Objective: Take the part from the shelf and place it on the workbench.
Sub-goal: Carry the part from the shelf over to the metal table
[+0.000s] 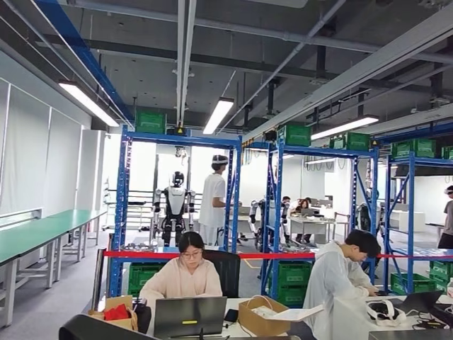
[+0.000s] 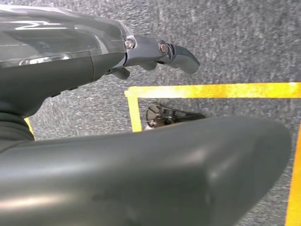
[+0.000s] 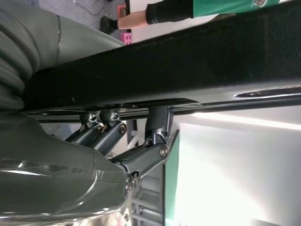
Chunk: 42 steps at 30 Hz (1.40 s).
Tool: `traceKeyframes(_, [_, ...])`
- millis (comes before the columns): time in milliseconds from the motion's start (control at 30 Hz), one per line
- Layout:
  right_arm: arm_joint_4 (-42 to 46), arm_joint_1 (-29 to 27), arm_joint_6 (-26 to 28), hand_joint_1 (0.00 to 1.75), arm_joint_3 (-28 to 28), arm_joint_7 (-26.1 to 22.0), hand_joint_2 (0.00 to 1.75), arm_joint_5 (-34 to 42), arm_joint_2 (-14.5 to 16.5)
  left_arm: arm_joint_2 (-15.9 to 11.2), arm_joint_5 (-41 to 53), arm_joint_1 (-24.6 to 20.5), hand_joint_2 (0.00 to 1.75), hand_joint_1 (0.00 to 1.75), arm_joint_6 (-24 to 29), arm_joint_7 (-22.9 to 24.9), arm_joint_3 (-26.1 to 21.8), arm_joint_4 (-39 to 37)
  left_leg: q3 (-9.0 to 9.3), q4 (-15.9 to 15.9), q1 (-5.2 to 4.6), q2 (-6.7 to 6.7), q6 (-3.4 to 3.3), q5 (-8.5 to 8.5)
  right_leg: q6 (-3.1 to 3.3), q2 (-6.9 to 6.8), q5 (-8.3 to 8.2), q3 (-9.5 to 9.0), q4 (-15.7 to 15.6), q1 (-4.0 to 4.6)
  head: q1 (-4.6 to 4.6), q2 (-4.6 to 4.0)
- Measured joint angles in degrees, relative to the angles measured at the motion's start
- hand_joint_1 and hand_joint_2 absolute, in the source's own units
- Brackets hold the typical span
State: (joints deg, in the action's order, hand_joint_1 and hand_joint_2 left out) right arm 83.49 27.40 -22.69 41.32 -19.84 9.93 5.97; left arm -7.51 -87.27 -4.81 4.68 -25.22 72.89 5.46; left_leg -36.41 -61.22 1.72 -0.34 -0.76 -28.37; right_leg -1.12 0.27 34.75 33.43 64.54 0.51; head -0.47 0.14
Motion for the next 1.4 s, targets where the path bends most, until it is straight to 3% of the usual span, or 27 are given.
traceKeyframes(67, [0.1, -0.2, 0.0, 1.75, 0.0, 0.0, 1.75, 0.0, -0.1, -0.1, 0.0, 0.0, 1.75, 0.0, 0.0, 0.0, 0.0, 0.0, 0.77, 0.0, -0.11, 0.01, -0.28, -0.68, -0.25, -0.02, 2.24, 5.03, 8.0, -0.19, -0.01, -0.01])
traceKeyframes(100, [0.1, -0.3, 0.0, 1.75, 0.0, 0.0, 1.75, 0.0, -0.2, -0.1, 0.0, 0.0, 1.75, 0.0, 0.0, 0.0, 0.0, 0.0, 1.24, 0.0, -0.19, -0.02, -0.31, -1.07, -0.21, -0.02, 2.35, 7.16, 10.7, -0.21, -0.01, -0.01])
traceKeyframes(133, [0.1, -0.5, 0.0, 1.75, 0.0, 0.0, 1.75, 0.0, -0.2, -0.2, 0.0, 0.0, 1.75, 0.0, 0.0, 0.0, 0.0, 0.0, 1.8, 0.0, -0.25, -0.08, -0.3, -1.49, -0.06, -0.01, 1.33, 8.4, 11.4, -0.18, -0.01, -0.01])
traceKeyframes(167, [0.2, -0.6, 0.0, 1.75, 0.0, 0.0, 1.75, 0.0, -0.2, -0.2, 0.0, 0.0, 1.75, 0.0, 0.0, 0.0, 0.0, 0.0, 2.49, 0.0, -0.3, -0.17, -0.26, -1.96, 0.21, 0.0, -0.91, 8.49, 9.8, -0.08, -0.01, -0.01])
traceKeyframes(233, [0.3, -0.5, 0.0, 1.75, 0.0, 0.0, 1.75, 0.0, -0.3, -0.2, 0.0, 0.0, 1.75, 0.0, 0.0, 0.0, 0.0, 0.0, 3.91, 0.2, -0.25, -0.33, -0.06, -2.89, 0.95, 0.02, -6.39, 6.33, 2.4, 0.4, -0.01, -0.01])
traceKeyframes(267, [0.4, -0.5, 0.0, 1.75, 0.0, 0.0, 1.75, 0.0, -0.3, -0.1, 0.0, -0.1, 1.75, 0.0, 0.0, 0.0, 0.0, 0.0, 4.42, 0.4, -0.19, -0.39, 0.11, -3.21, 1.34, 0.03, -8.18, 5.2, -0.7, 0.72, -0.04, 0.02])
traceKeyframes(300, [0.4, -0.4, 0.0, 1.75, 0.0, 0.0, 1.75, 0.0, -0.3, -0.1, 0.0, -0.1, 1.75, 0.0, 0.0, 0.0, 0.0, 0.0, 4.68, 0.7, -0.11, -0.42, 0.31, -3.39, 1.67, 0.03, -8.92, 4.47, -2.7, 1.01, -0.05, 0.04])
traceKeyframes(367, [0.4, -0.4, 0.0, 1.75, 0.0, 0.0, 1.75, 0.0, -0.3, -0.1, 0.0, -0.1, 1.75, 0.0, 0.0, 0.0, 0.0, 0.0, 4.9, 1.4, -0.06, -0.42, 0.78, -3.45, 2.25, 0.03, -8.59, 4.02, -3.9, 1.28, -0.1, 0.09])
traceKeyframes(467, [0.7, -0.4, 0.0, 1.75, 0.0, 0.0, 1.75, 0.0, -0.1, -0.1, 0.0, -0.2, 1.75, 0.0, 0.0, 0.0, 0.0, 0.0, 4.72, 0.6, -0.23, -0.17, 1.25, -4.34, 2.77, -0.14, -8.2, 2.05, -6.6, 0.73, -0.11, 0.08])
traceKeyframes(500, [0.7, -0.4, 0.0, 1.75, 0.0, 0.0, 1.75, 0.1, 0.0, -0.1, 0.0, -0.2, 1.75, 0.0, 0.0, 0.0, 0.0, 0.0, 3.47, -1.8, -0.26, -0.12, 1.35, -5.29, 2.88, -0.22, -8.03, 1.26, -7.4, 0.54, -0.1, 0.07])
traceKeyframes(567, [0.7, -0.5, 0.0, 1.75, 0.0, 0.0, 1.75, 0.0, 0.0, -0.2, 0.0, -0.1, 1.75, 0.0, 0.0, 0.0, 0.0, 0.0, -1.06, -9.2, -0.29, -0.1, 1.69, -7.39, 3.08, -0.26, -7.42, 0.29, -7.7, 0.53, -0.09, 0.05])
traceKeyframes(600, [0.7, -0.6, 0.0, 1.75, 0.0, 0.0, 1.75, 0.0, 0.0, -0.2, 0.0, 0.0, 1.75, 0.0, 0.0, 0.0, 0.0, 0.0, -3.35, -12.1, -0.25, -0.1, 1.9, -7.7, 3.11, -0.22, -7.01, -0.15, -7.6, 0.52, -0.08, 0.04])
traceKeyframes(633, [0.6, -0.6, 0.0, 1.75, 0.0, 0.0, 1.75, 0.0, 0.0, -0.3, 0.0, 0.1, 1.75, 0.0, 0.0, 0.0, 0.0, 0.0, -4.8, -13.2, -0.19, -0.09, 2.1, -6.91, 3.05, -0.15, -6.57, -0.67, -7.6, 0.48, -0.08, 0.04])
traceKeyframes(667, [0.6, -0.7, 0.0, 1.75, 0.1, 0.0, 1.75, 0.0, 0.0, -0.3, 0.0, 0.1, 1.75, 0.0, 0.0, 0.0, 0.0, 0.0, -5.09, -12.0, -0.1, -0.08, 2.29, -4.86, 2.92, -0.07, -6.03, -1.33, -7.6, 0.4, -0.08, 0.03])
traceKeyframes(733, [0.6, -0.7, 0.0, 1.75, 0.1, 0.0, 1.75, 0.0, 0.0, -0.3, 0.0, 0.1, 1.75, 0.0, 0.0, 0.0, 0.0, 0.0, -3.18, -5.5, 0.1, 0.04, 2.66, 0.31, 2.36, 0.01, -4.66, -2.73, -7.2, 0.24, -0.09, 0.02])
traceKeyframes(767, [0.6, -0.6, 0.0, 1.75, 0.1, 0.0, 1.75, 0.0, 0.0, -0.3, 0.0, 0.1, 1.75, 0.0, 0.0, 0.0, 0.0, 0.0, -1.98, -2.4, 0.11, 0.08, 2.69, 1.8, 1.98, 0.03, -3.96, -3.14, -6.8, 0.26, -0.08, 0.01])
traceKeyframes(800, [0.6, -0.5, 0.0, 1.75, 0.1, 0.0, 1.75, 0.0, 0.0, -0.3, 0.0, 0.0, 1.75, 0.0, 0.0, 0.0, 0.0, 0.0, -1.29, -0.7, 0.07, 0.11, 2.44, 2.21, 1.65, 0.06, -3.44, -3.26, -6.5, 0.33, -0.1, 0.01])
traceKeyframes(900, [0.4, -0.3, 0.0, 1.75, 0.1, 0.0, 1.75, 0.0, 0.1, -0.2, 0.0, 0.0, 1.75, 0.0, 0.0, 0.0, 0.1, 0.0, -0.9, 0.0, -0.2, 0.02, 1.08, 1.16, 1.02, 0.06, -2.74, -3.18, -6.3, 0.4, -0.17, -0.01])
traceKeyframes(967, [0.4, -0.2, 0.0, 1.75, 0.1, 0.0, 1.75, 0.0, 0.1, -0.2, 0.0, 0.0, 1.75, 0.0, 0.0, 0.0, 0.1, 0.0, -0.45, 0.1, -0.12, -0.01, 0.42, 0.73, 0.48, -0.01, -1.73, -2.54, -4.5, 0.26, -0.18, -0.01])
traceKeyframes(1000, [0.4, -0.1, 0.0, 1.75, 0.1, 0.0, 1.75, 0.0, 0.1, -0.3, 0.0, 0.0, 1.75, 0.0, 0.0, 0.0, 0.1, 0.0, -0.1, 0.2, -0.05, -0.01, 0.14, 0.48, 0.18, -0.04, -0.68, -1.28, -2.0, 0.14, -0.18, -0.01])
traceKeyframes(1100, [0.2, 0.0, 0.0, 1.75, 0.1, 0.0, 1.75, 0.0, 0.0, -0.3, 0.0, -0.1, 1.75, 0.0, 0.0, -0.1, 0.1, 0.0, 1.0, 0.2, -0.2, -0.01, -0.22, -0.52, -0.23, -0.06, 2.42, 5.98, 9.5, -0.16, -0.19, -0.01])
traceKeyframes(1133, [0.1, 0.0, 0.0, 1.75, 0.1, 0.0, 1.75, 0.0, 0.0, -0.3, 0.0, 0.0, 1.75, 0.0, 0.0, -0.1, 0.1, 0.0, 1.49, 0.2, -0.27, -0.04, -0.22, -0.91, -0.14, -0.05, 2.0, 7.75, 11.4, -0.16, -0.19, -0.01])
traceKeyframes(1167, [0.0, 0.0, 0.0, 1.75, 0.1, 0.0, 1.75, 0.0, 0.0, -0.4, 0.0, 0.0, 1.75, 0.0, 0.0, -0.1, 0.1, 0.0, 2.05, 0.2, -0.32, -0.11, -0.21, -1.31, 0.07, -0.03, 0.32, 8.38, 10.9, -0.09, -0.19, -0.01])
traceKeyframes(1233, [0.0, 0.2, 0.0, 1.75, 0.1, 0.0, 1.75, 0.0, 0.0, -0.3, 0.0, 0.0, 1.75, 0.0, 0.0, -0.1, 0.2, 0.0, 3.35, 0.3, -0.31, -0.28, -0.06, -2.22, 0.79, 0.01, -5.27, 6.66, 4.0, 0.31, -0.18, -0.01])
traceKeyframes(1300, [0.0, 0.4, 0.0, 1.75, 0.1, 0.0, 1.75, 0.0, 0.0, -0.2, 0.0, -0.1, 1.75, 0.0, 0.0, -0.2, 0.3, 0.0, 4.26, 0.7, -0.16, -0.39, 0.3, -2.81, 1.62, 0.05, -8.74, 4.44, -2.2, 0.94, -0.2, 0.03])
traceKeyframes(1400, [-0.1, 0.6, 0.0, 1.75, 0.1, 0.0, 1.75, 0.1, 0.0, -0.1, 0.0, -0.1, 1.75, 0.0, 0.0, -0.2, 0.5, 0.0, 4.75, 1.8, 0.0, -0.36, 1.06, -2.94, 2.57, 0.06, -8.55, 3.46, -4.6, 1.4, -0.24, 0.11])
